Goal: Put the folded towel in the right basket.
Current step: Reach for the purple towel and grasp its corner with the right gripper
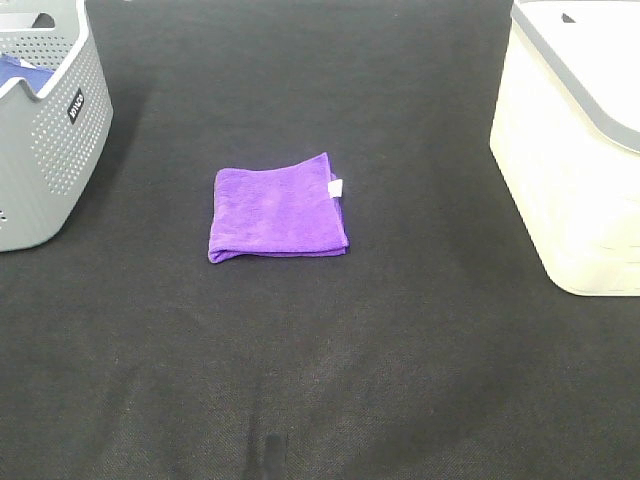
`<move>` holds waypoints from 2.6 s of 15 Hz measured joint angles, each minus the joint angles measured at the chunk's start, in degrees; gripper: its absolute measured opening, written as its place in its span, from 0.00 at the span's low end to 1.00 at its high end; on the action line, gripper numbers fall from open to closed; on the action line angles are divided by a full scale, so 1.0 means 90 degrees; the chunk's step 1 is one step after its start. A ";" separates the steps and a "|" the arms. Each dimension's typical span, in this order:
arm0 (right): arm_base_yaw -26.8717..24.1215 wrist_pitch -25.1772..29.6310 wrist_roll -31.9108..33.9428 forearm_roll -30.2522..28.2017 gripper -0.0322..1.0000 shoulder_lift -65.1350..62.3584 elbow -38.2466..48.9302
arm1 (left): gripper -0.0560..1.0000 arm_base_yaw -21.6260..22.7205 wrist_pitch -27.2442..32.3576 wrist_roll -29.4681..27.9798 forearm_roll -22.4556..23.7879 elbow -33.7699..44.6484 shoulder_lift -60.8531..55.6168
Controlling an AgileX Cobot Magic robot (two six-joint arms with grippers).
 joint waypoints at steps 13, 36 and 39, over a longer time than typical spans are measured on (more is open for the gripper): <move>0.0000 0.0000 0.0000 0.0000 0.96 0.0000 0.0000 | 0.99 0.0000 0.0000 0.0000 0.0000 0.0000 0.0000; 0.0000 0.0032 0.0000 0.0134 0.96 0.0076 -0.0057 | 0.99 0.0000 0.0000 0.0000 0.0000 0.0000 0.0000; 0.0000 0.0185 0.0000 0.0949 0.96 0.2050 -0.0974 | 0.99 0.0000 0.0000 0.0000 0.0000 0.0000 0.0000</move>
